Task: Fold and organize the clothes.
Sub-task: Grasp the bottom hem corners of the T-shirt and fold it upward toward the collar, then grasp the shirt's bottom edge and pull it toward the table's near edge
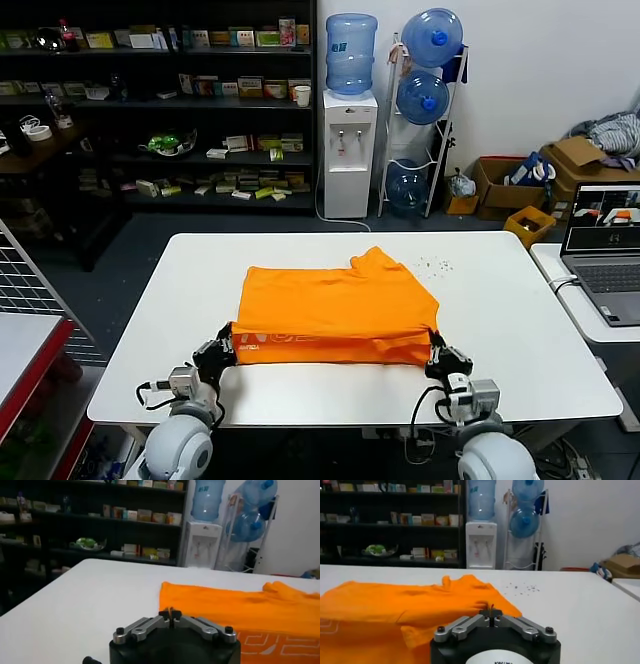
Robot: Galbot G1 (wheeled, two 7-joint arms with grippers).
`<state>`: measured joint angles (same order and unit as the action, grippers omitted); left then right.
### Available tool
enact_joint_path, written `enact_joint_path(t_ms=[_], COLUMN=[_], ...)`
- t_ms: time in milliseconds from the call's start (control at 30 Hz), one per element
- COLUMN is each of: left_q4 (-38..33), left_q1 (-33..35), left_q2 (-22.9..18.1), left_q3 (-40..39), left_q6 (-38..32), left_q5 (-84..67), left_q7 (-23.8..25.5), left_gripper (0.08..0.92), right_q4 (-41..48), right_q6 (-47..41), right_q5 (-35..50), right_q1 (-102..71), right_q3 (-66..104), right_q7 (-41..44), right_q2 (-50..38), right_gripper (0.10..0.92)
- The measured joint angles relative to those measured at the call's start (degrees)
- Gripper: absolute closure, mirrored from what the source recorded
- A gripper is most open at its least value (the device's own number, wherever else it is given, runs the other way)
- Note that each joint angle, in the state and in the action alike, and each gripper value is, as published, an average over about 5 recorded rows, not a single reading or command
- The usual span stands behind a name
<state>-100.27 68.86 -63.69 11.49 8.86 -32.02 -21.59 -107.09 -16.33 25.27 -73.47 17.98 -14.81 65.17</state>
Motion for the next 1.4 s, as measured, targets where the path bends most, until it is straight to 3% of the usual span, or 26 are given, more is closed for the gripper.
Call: enact_joint_path(t_ms=[167, 300, 600, 967, 1100, 1400], left_q4=[2.8, 4.4, 3.9, -1.3, -1.8, -1.0], left_q1=[-2.9, -4.5, -4.3, 3.0, 5.0, 6.3], left_q2=[-0.6, -1.0, -0.2, 0.1, -0.8, -2.8], left_q3=[-1.2, -1.7, -1.2, 1.2, 1.5, 2.3], left_q6=[0.6, 1.3, 2.6, 2.3, 1.9, 1.5], left_q5=[0.2, 0.1, -0.3, 0.2, 0.7, 1.8], left_q7=[-0.4, -0.7, -0.7, 0.7, 1.4, 2.3], left_gripper=[0.886, 0.822, 0.565, 0.248, 0.185, 0.177], right_q4=[2.8, 4.0, 4.8, 3.7, 3.8, 5.4], right_q6=[-0.9, -1.6, -0.3, 1.7, 1.6, 1.3], right_q5=[1.4, 1.9, 0.2, -1.7, -1.4, -0.8], right_q1=[4.1, 5.9, 6.2, -0.6, -3.1, -5.0], right_q3=[-2.0, -2.7, -1.8, 2.3, 3.6, 4.6], right_q7=[0.0, 0.5, 3.9, 9.3, 10.8, 12.9], right_q2=[-0.2, -0.6, -2.3, -4.3, -4.1, -3.5], right_gripper=[0.888, 0.800, 0.541, 0.235, 0.205, 0.203])
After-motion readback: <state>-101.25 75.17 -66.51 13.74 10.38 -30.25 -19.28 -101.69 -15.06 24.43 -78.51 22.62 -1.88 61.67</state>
